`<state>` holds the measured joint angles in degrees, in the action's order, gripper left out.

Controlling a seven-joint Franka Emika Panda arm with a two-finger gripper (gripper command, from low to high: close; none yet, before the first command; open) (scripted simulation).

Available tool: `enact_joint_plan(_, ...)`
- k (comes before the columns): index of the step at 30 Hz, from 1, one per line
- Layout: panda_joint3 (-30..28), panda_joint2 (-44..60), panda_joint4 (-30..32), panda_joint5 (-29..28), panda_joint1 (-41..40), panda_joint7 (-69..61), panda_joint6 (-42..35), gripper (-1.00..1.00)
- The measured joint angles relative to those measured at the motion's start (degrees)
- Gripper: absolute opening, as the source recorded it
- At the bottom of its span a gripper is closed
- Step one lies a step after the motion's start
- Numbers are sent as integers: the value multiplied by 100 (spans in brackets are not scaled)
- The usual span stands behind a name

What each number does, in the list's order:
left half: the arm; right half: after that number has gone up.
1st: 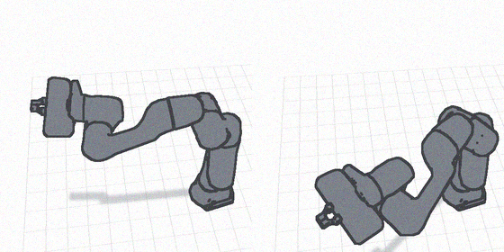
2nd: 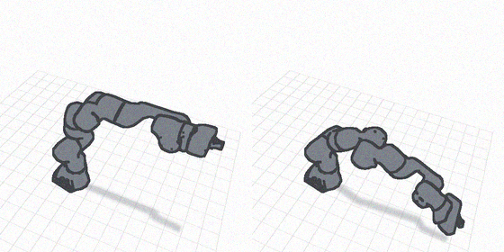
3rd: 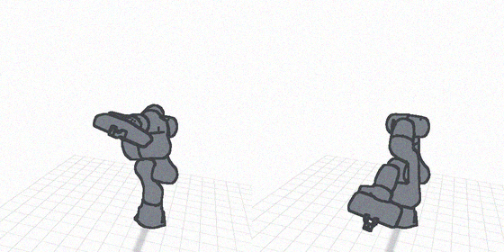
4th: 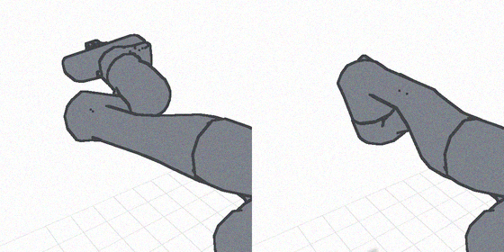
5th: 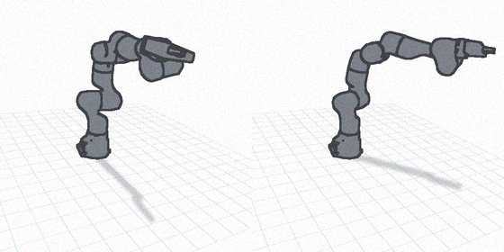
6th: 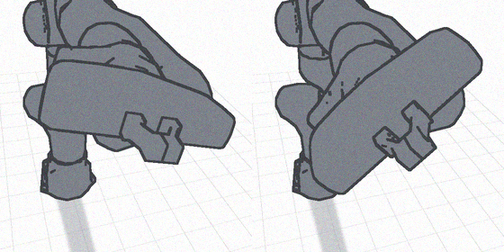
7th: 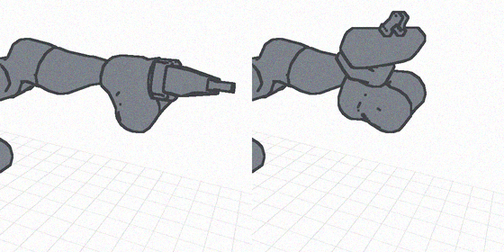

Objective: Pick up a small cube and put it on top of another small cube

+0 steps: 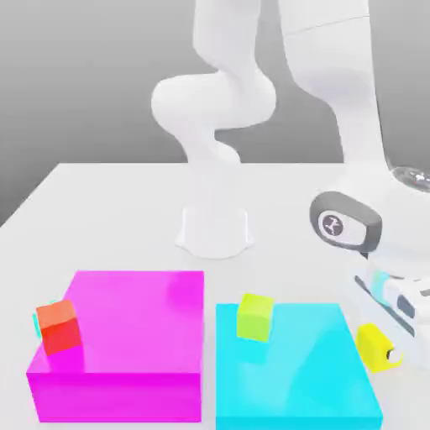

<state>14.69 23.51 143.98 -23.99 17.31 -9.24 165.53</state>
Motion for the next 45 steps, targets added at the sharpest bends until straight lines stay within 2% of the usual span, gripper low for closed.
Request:
enact_joint_plan(9,823,-1140,202,1128,-661,-745,-896,-100)
enact_joint_plan(20,-367,-1668,-29,1492,-2186,-1986,-1854,-100)
enact_joint_plan(28,-1081,-2222,-17,2180,-3625,-3527,-2207,-100)
enact_joint_plan(37,-1948,-2895,72,3295,-4837,-5620,-2480,-100)
enact_joint_plan(43,-2211,-2664,789,2679,-5279,-7140,-1744,-100)
enact_joint_plan(45,-2157,-2367,880,2684,-5344,-7402,-1388,-100)
